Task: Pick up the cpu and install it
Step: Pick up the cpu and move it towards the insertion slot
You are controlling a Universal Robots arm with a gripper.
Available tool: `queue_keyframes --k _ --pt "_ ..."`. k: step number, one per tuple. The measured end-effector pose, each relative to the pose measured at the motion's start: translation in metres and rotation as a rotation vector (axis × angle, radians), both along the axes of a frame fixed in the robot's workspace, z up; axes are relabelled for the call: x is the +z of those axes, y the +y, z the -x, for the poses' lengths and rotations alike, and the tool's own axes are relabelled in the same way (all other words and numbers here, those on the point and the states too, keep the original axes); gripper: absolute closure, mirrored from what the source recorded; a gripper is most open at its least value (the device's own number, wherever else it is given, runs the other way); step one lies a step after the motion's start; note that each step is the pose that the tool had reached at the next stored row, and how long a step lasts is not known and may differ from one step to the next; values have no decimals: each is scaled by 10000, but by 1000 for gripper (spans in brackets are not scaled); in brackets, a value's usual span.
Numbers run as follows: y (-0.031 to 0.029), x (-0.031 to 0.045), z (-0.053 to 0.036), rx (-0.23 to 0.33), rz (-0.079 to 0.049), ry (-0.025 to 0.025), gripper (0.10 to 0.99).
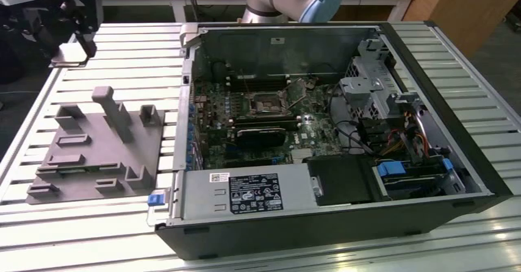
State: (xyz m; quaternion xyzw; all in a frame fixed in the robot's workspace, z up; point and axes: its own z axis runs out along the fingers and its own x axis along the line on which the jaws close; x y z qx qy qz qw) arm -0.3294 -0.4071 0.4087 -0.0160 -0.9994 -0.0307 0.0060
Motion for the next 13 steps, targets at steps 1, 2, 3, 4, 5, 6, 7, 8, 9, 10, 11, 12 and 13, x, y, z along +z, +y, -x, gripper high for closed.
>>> queue_keyframes --k 1,2,3,4,5,6,7,8,9,10,11,12,13 --pt "1 0 -22 1 0 0 553" --pt "1 0 -41 1 0 1 553" --pt "2 0 -59 1 -1 0 553" --pt "3 0 -76 2 -2 0 553" --pt "4 0 -92 2 -2 0 553" --pt "4 0 -109 3 -1 0 553" --pt "5 0 -126 3 -1 1 553" --pt "5 0 -145 4 -2 1 553" --pt "6 0 -162 4 -3 1 553" --pt "7 0 -178 5 -3 0 553" --pt "8 0 -194 6 -3 1 553" --pt "8 0 -210 6 -4 0 553" --pt "9 0 -224 7 -4 1 553"
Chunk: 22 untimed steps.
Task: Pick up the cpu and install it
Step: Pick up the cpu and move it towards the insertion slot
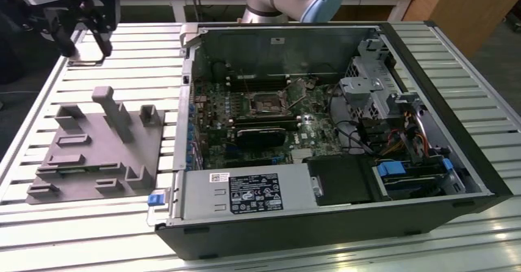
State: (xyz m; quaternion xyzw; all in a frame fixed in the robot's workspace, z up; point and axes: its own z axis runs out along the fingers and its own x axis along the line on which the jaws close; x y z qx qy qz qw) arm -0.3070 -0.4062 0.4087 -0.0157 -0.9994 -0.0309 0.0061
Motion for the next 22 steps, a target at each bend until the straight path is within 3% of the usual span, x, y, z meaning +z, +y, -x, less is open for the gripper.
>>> queue_keyframes --k 22 --pt "27 0 -308 17 -27 0 553"
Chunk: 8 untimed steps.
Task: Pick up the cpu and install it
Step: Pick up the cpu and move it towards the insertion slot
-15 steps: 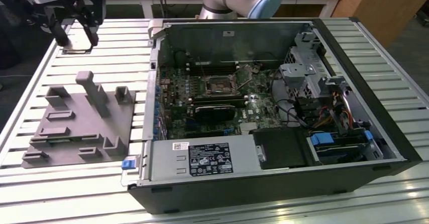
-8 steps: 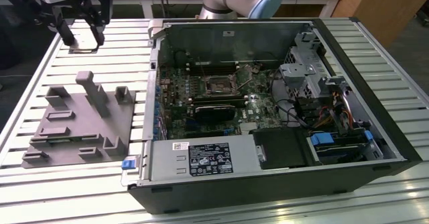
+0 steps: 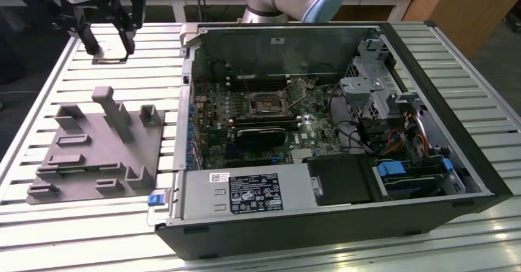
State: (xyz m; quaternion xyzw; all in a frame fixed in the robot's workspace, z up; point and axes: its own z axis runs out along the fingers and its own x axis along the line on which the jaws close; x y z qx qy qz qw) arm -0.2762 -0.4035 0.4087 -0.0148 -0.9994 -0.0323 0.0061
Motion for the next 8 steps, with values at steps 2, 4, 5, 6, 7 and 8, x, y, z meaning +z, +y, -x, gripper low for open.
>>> queue_keyframes --k 2,4,5,6,7,8 --pt "3 0 -29 2 -3 0 553" --pt "7 0 -59 4 -7 0 553" --pt "9 0 -73 5 -8 0 553" --pt "11 0 -88 7 -10 0 553" --pt "13 0 -102 9 -11 0 553" --pt "16 0 -114 10 -12 0 553"
